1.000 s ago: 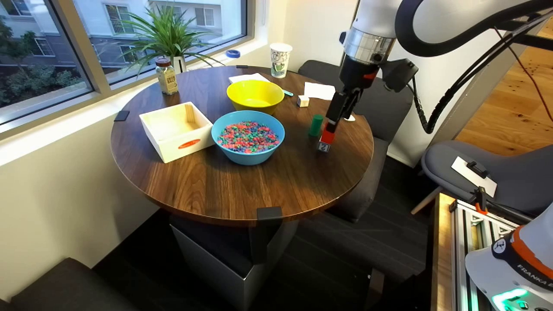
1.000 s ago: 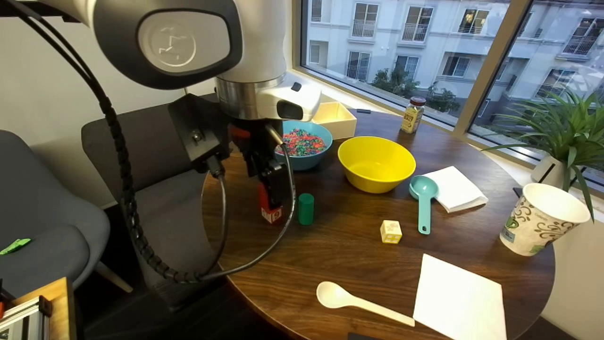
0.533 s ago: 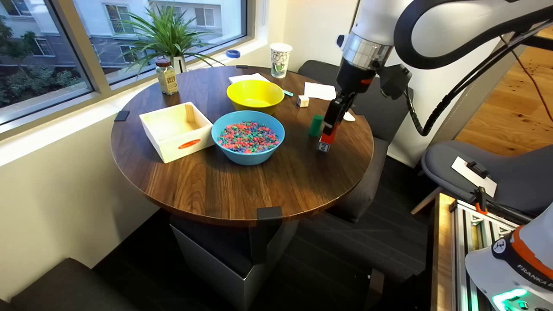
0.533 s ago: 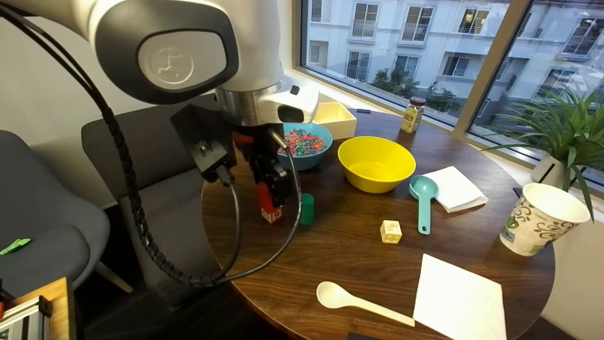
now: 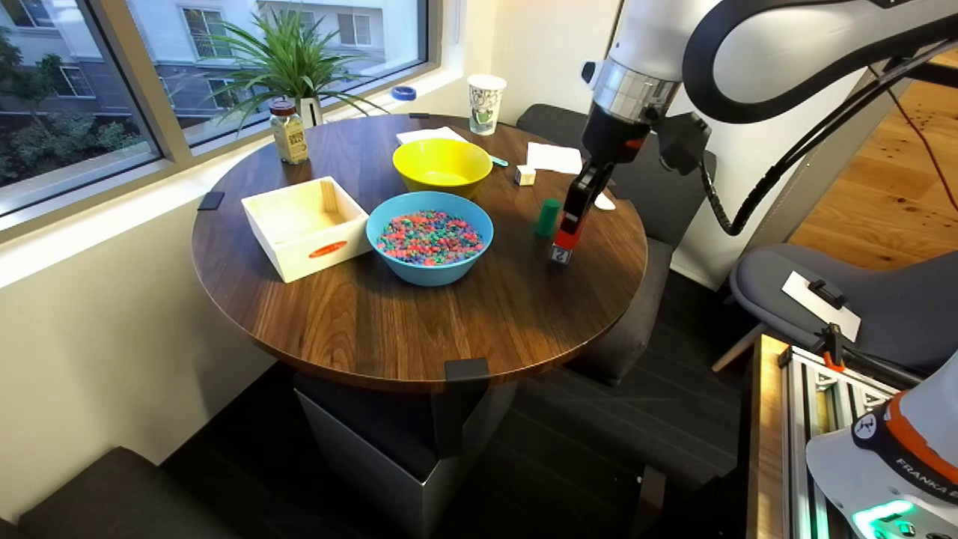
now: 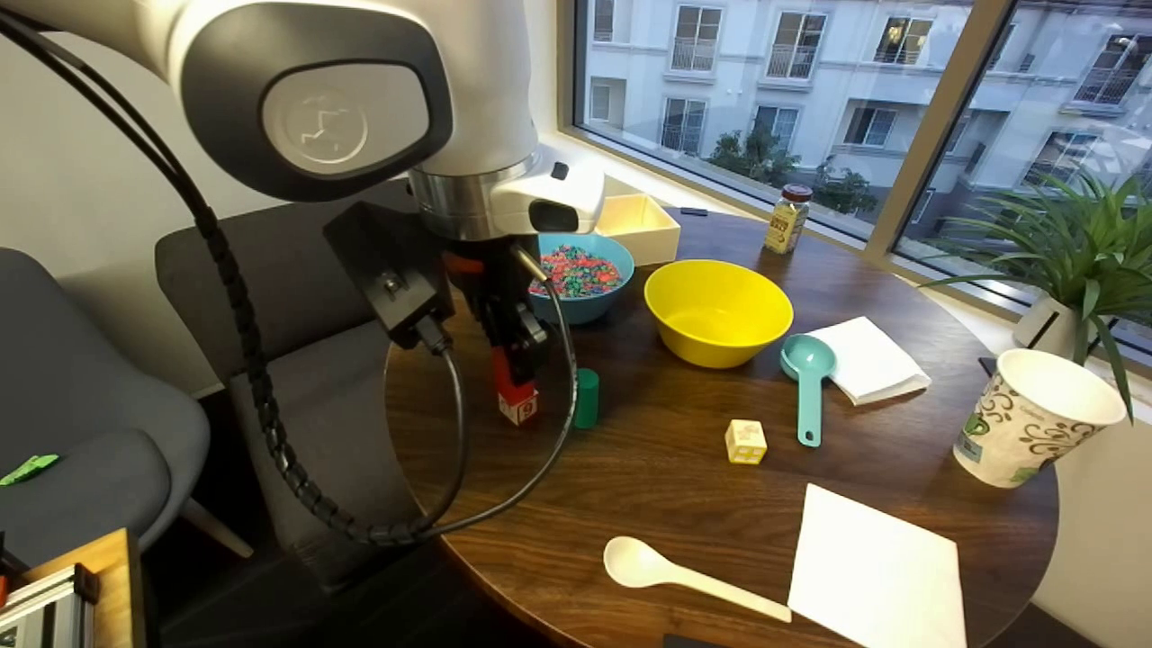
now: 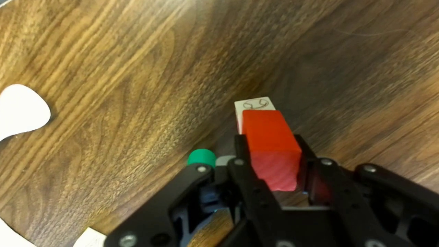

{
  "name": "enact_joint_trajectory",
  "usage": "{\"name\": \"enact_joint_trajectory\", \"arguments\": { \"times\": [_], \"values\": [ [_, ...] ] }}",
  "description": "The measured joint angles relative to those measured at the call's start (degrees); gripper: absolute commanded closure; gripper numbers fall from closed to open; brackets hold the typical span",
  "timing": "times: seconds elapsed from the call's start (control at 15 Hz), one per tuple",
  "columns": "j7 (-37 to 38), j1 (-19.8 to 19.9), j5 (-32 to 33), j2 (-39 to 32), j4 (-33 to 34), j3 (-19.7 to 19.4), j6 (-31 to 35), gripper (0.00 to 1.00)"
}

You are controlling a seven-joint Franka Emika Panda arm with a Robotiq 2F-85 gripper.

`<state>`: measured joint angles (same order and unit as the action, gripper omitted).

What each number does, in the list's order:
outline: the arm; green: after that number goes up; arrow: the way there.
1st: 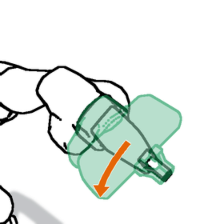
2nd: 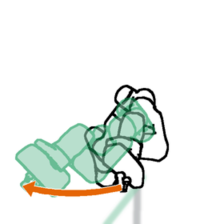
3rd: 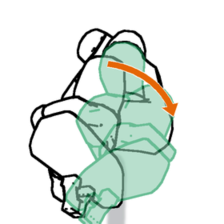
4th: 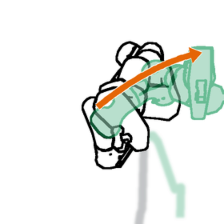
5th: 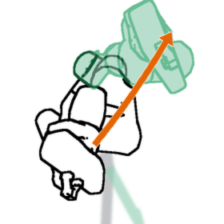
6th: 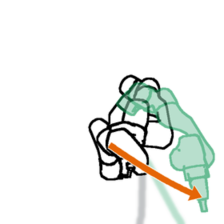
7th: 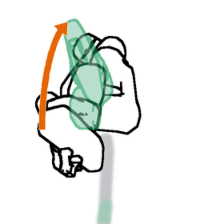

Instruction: Pu the green block on the table, then the orange block on the green block and put the wooden block on the orange block

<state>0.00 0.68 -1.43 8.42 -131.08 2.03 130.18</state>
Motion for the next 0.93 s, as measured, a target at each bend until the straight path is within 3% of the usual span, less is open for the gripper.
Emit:
{"name": "enact_joint_trajectory", "arguments": {
  "times": [0.47,0.93],
  "values": [
    [0.6,0.2,0.1,0.3,0.9,-0.4,-0.1,0.92],
    [9.4,1.1,3.1,0.1,3.7,-0.7,-0.6,0.92]
  ]
}}
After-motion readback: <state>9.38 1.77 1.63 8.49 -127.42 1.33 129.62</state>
